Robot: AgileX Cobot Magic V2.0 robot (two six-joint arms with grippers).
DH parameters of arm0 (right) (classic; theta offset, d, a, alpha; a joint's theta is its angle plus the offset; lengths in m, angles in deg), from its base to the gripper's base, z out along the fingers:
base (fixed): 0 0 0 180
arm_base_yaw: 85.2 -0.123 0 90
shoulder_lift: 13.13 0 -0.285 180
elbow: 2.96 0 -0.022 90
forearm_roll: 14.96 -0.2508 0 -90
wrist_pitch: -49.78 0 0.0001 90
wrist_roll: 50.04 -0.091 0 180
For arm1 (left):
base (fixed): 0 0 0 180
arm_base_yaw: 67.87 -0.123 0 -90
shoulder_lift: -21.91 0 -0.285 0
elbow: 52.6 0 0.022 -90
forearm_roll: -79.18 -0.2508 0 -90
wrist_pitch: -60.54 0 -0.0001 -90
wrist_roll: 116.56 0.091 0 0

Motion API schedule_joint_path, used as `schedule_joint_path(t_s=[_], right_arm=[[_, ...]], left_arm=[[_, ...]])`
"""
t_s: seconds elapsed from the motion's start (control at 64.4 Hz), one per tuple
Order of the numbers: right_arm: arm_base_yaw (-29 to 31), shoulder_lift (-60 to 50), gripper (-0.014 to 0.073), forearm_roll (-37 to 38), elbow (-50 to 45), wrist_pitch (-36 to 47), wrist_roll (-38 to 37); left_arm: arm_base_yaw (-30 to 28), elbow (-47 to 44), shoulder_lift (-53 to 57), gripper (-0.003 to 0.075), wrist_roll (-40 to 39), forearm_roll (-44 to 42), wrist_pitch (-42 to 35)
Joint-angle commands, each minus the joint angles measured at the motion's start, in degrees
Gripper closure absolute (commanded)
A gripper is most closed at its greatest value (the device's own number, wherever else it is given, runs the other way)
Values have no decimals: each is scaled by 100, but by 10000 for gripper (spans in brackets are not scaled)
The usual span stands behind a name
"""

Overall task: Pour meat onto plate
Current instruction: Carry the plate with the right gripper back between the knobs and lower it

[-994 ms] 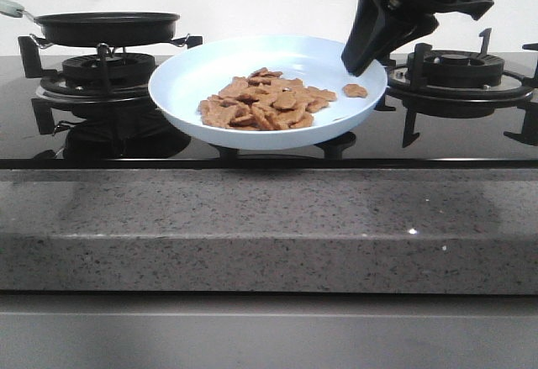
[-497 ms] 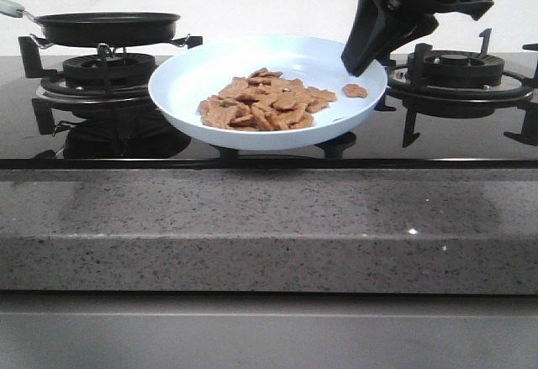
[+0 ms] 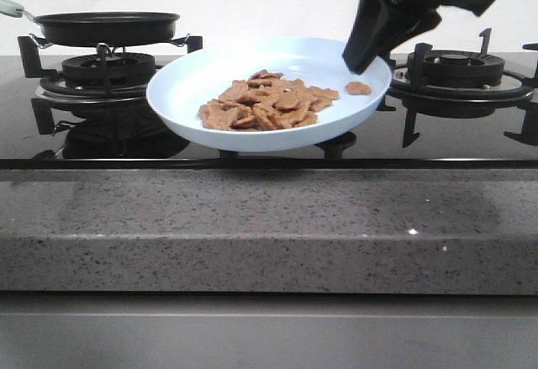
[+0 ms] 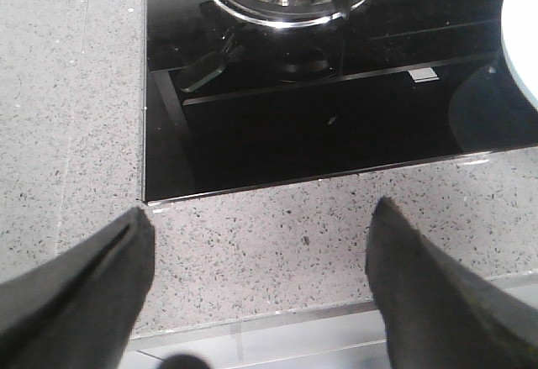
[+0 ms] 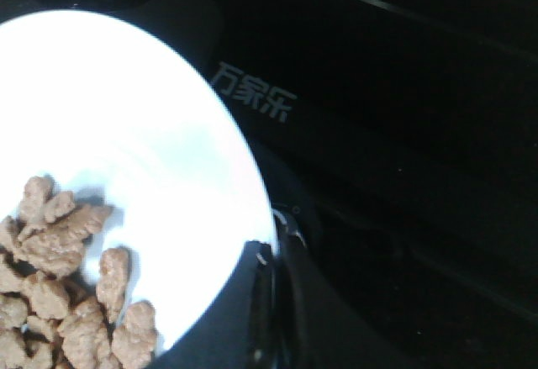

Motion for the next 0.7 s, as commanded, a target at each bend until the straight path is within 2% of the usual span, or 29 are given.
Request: schedule_joint_path(t_s=[0.0, 0.311, 0.684], right_arm=[[172, -213, 713, -140, 518, -7, 50], [956, 445, 713, -633, 1814, -373, 50], [980, 1732, 713, -682, 3038, -272, 50]], left_arm=[[42, 142, -12, 210, -66, -48, -396], [42, 142, -12, 210, -66, -48, -429], [42, 142, -12, 210, -66, -48, -429]])
